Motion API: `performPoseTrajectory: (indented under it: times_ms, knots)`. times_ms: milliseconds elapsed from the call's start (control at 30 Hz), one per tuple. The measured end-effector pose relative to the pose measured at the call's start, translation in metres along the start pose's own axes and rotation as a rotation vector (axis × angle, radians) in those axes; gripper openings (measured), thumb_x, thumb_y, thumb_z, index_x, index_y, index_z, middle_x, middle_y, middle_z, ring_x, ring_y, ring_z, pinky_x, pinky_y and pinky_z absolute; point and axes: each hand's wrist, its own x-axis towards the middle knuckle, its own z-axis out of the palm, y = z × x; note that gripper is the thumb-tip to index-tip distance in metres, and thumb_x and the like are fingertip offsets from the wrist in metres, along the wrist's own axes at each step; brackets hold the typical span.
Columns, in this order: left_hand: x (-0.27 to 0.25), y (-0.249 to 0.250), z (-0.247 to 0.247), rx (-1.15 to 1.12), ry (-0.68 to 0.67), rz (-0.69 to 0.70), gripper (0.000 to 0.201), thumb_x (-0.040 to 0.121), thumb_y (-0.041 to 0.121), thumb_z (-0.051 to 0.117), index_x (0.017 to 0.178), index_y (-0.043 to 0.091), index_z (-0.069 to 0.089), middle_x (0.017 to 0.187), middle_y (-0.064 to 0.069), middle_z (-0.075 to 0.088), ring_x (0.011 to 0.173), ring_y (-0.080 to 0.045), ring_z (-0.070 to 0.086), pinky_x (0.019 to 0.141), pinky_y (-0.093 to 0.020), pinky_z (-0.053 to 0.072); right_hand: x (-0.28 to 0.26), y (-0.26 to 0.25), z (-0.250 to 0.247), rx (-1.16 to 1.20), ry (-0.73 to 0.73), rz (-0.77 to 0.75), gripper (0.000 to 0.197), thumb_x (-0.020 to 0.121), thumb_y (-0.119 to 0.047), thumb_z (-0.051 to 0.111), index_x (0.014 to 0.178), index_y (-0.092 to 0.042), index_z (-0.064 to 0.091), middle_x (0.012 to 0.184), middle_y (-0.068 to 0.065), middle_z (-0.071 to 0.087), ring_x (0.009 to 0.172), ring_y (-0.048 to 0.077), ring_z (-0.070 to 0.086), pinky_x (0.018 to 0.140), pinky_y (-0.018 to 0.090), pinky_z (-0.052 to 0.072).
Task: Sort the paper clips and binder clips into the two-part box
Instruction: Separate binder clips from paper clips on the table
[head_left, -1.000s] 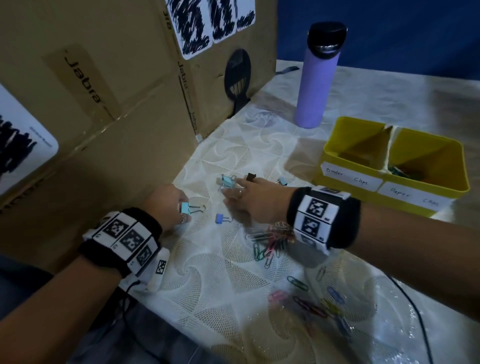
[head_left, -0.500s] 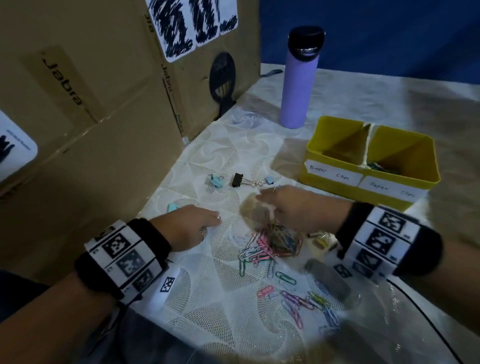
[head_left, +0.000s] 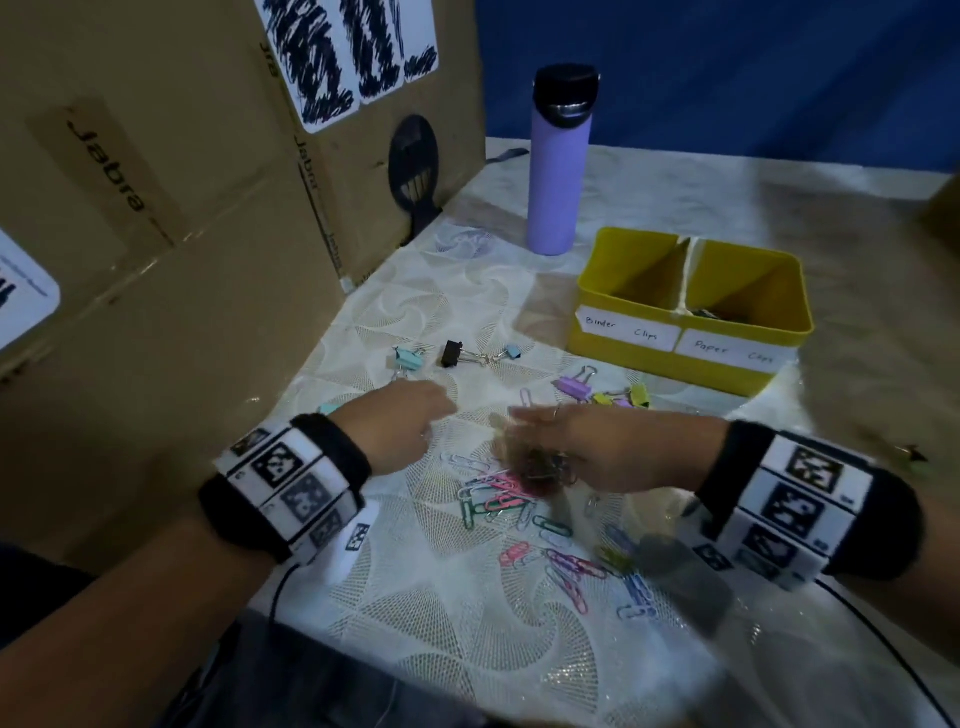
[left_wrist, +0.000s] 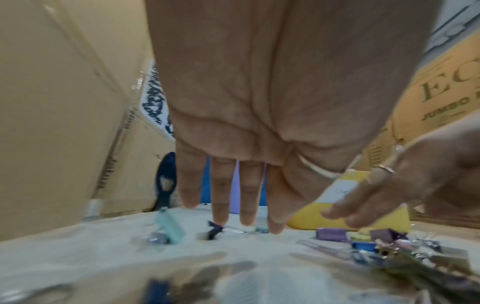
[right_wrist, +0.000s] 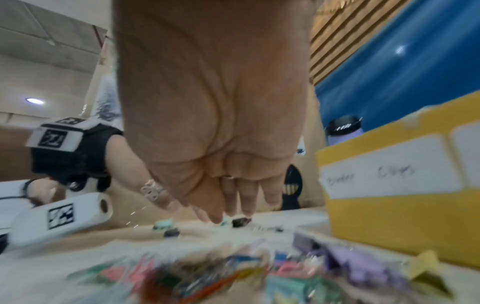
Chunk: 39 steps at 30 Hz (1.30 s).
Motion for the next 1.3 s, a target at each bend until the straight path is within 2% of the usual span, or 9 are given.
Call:
performPoseTrajectory:
  times_ms: [200,300,433,533,633,867,1067,1167,1300]
  knots:
    - [0.036,0.064,-0.015,0.075,-0.140,0.105,0.062,0.090,-0.005,0.033,0.147,0.013,0.019,0.158,-0.008,0.014,0.145,-0.023,0.019,0.117,-0.031,0.020,-0.013,0.026,-0.006,-0.153,0.054,0.166,0.049,0.087,-0.003,0.045,0.133,-0.018,0.045,0.144,0.011,0.043,0.133,0.031,0.038,0.106,0.043,0.037]
    - [0.041,0.073,-0.007,0.143,-0.205,0.105,0.058,0.092,-0.004,0.032,0.147,0.008,0.017,0.158,-0.011,0.009,0.145,-0.026,0.017,0.118,-0.036,0.021,-0.011,0.028,0.004,-0.226,0.002,0.225,0.057,0.089,-0.009,0.043,0.141,-0.026,0.028,0.152,0.004,0.029,0.140,0.025,0.027,0.113,0.048,0.028]
    - [0.021,0.068,0.006,0.220,-0.297,0.098,0.058,0.093,-0.001,0.032,0.148,0.007,0.014,0.158,-0.012,-0.010,0.147,-0.024,-0.003,0.121,-0.033,0.007,-0.007,0.026,0.007,-0.298,0.037,0.312,0.052,0.088,-0.012,0.042,0.138,-0.021,0.030,0.151,0.005,0.030,0.140,0.022,0.025,0.112,0.052,0.022]
    - [0.001,0.064,0.017,0.136,-0.346,0.107,0.072,0.089,-0.005,0.028,0.149,0.020,-0.005,0.158,-0.003,-0.018,0.147,-0.021,-0.009,0.122,-0.037,0.007,-0.004,0.028,0.005,-0.375,0.022,0.322,0.055,0.088,-0.008,0.039,0.141,-0.019,0.027,0.155,0.006,0.019,0.144,0.028,0.012,0.112,0.054,0.021]
    - [-0.012,0.067,0.024,0.028,-0.401,0.129,0.077,0.086,-0.009,0.028,0.149,0.024,-0.003,0.157,0.002,-0.019,0.146,-0.021,-0.017,0.122,-0.038,0.006,-0.003,0.026,0.006,-0.370,-0.006,0.250,0.059,0.089,-0.004,0.036,0.143,-0.026,0.025,0.159,0.004,-0.005,0.146,0.030,-0.006,0.118,0.054,0.011]
    - [-0.035,0.036,0.045,-0.443,-0.278,0.194,0.072,0.093,-0.004,0.038,0.146,0.035,0.009,0.150,0.025,-0.009,0.143,-0.002,-0.014,0.118,-0.023,0.002,-0.029,0.002,0.013,-0.364,-0.171,0.124,0.079,0.080,0.009,0.031,0.146,-0.030,0.012,0.157,0.008,-0.016,0.143,0.032,-0.019,0.118,0.047,-0.002]
    - [-0.050,0.036,0.057,-0.364,-0.306,0.116,0.073,0.096,0.038,0.038,0.146,0.028,-0.013,0.151,0.010,-0.031,0.137,-0.008,-0.032,0.119,-0.034,-0.010,-0.040,0.010,0.023,-0.188,-0.001,0.293,0.078,0.080,0.006,0.033,0.147,-0.027,0.009,0.158,-0.001,0.012,0.146,0.019,-0.011,0.118,0.045,-0.003]
    - [-0.048,0.041,0.058,-0.204,-0.385,0.129,0.076,0.096,0.044,0.032,0.144,0.020,-0.022,0.149,0.004,-0.037,0.137,-0.014,-0.034,0.117,-0.034,-0.014,-0.050,0.018,0.022,-0.192,-0.035,0.333,0.077,0.080,0.005,0.034,0.145,-0.028,0.011,0.158,0.003,0.014,0.146,0.017,-0.010,0.119,0.045,-0.002]
    - [-0.044,0.047,0.048,-0.155,-0.426,0.148,0.074,0.097,0.040,0.032,0.145,0.018,-0.019,0.152,0.001,-0.033,0.140,-0.016,-0.029,0.118,-0.033,-0.010,-0.079,0.017,0.008,0.190,0.114,0.220,0.078,0.077,0.017,0.029,0.138,-0.030,0.037,0.153,0.001,0.028,0.146,0.011,0.008,0.120,0.035,0.015]
